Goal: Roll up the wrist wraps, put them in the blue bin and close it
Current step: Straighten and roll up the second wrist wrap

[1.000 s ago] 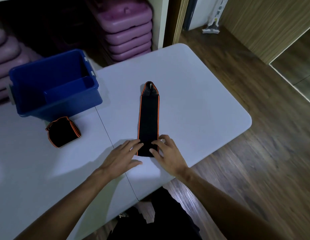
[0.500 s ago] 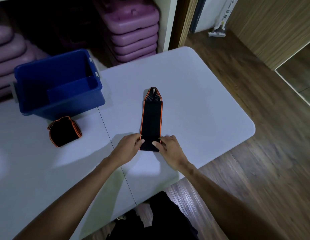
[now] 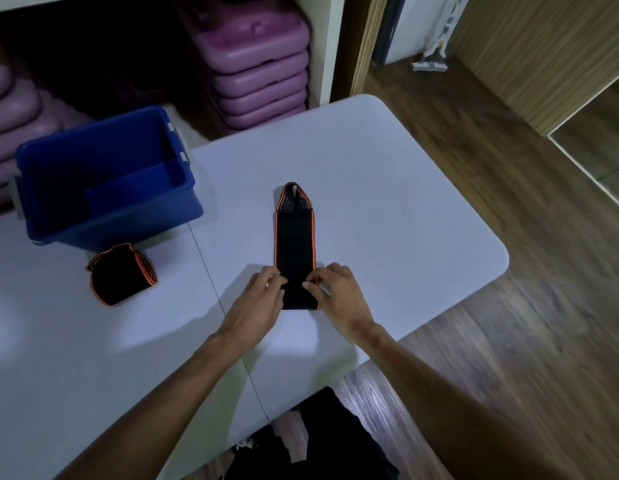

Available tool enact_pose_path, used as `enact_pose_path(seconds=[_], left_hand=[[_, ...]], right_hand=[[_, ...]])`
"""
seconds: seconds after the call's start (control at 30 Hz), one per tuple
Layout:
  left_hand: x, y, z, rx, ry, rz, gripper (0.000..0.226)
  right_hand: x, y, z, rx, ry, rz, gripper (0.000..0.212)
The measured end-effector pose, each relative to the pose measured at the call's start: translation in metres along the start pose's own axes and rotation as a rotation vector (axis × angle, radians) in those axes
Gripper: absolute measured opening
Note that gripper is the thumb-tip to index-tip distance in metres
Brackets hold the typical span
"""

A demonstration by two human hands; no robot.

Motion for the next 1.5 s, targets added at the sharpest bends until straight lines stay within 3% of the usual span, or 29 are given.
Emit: enact_pose_path(seconds=[0.13,0.23,0.37,0.47,0.6,0.73,0.9,1.0,1.13,1.23,1.33,1.5], left_hand=[[-0.002,-0.01,0.009,0.095,-0.145,-0.035,0.062],[0.001,-0.009,0.012,0.109,-0.17,-0.064,0.059],[0.0,-0.014,0.012,0.053,-0.17,0.053,0.053],[-0.005,-0.016,0.002,-0.037,-0.26,0.206,0.041],[-0.008,-0.023,-0.017,-0.189,-0.364,0.275,0.029],[-0.013,-0.023,-0.028,-0.318,-0.29,0.479,0.017],[-0.009,-0.026,-0.031,-0.395,-0.162,0.432,0.027],[-0.011,-0.026,-0.029,-0.344,-0.033,0.325,0.025],[-0.017,-0.011,-0.025,-0.12,0.112,0.171,0.011],[-0.012,-0.01,-0.014,-0.035,0.05,0.062,0.027],[-0.005,-0.014,-0.002,0.017,-0.068,-0.045,0.051],[-0.002,-0.013,0.007,-0.015,-0.092,0.0,0.056]], right_hand=[[0.002,0.009,0.012,-0.253,-0.003,0.324,0.065],[0.006,0.016,0.018,-0.338,-0.016,0.417,0.066],[0.004,0.016,0.018,-0.381,-0.059,0.351,0.062],[-0.002,0.015,0.016,-0.28,-0.155,0.187,0.05],[-0.014,0.005,0.006,-0.019,-0.196,-0.13,0.013],[-0.013,0.002,-0.009,0.134,-0.228,-0.24,0.02],[-0.003,0.009,-0.025,0.216,-0.202,-0.132,0.04],[-0.004,0.012,-0.028,0.241,-0.129,-0.152,0.035],[-0.004,0.002,-0.021,0.091,-0.093,-0.199,0.031],[-0.002,0.002,-0.016,0.032,-0.077,-0.072,0.03],[-0.002,0.008,-0.009,-0.097,-0.101,0.124,0.043],[0.001,0.017,0.004,-0.366,-0.086,0.446,0.078]])
Point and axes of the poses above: each hand's wrist, its own z-axis away from the middle knuckle, its own x-axis out of the palm, y = z × x, the point moved 4 cm from there along -z, towards the middle knuckle, and after that the axes turned 2 degrees about x, right-handed, at the moved point
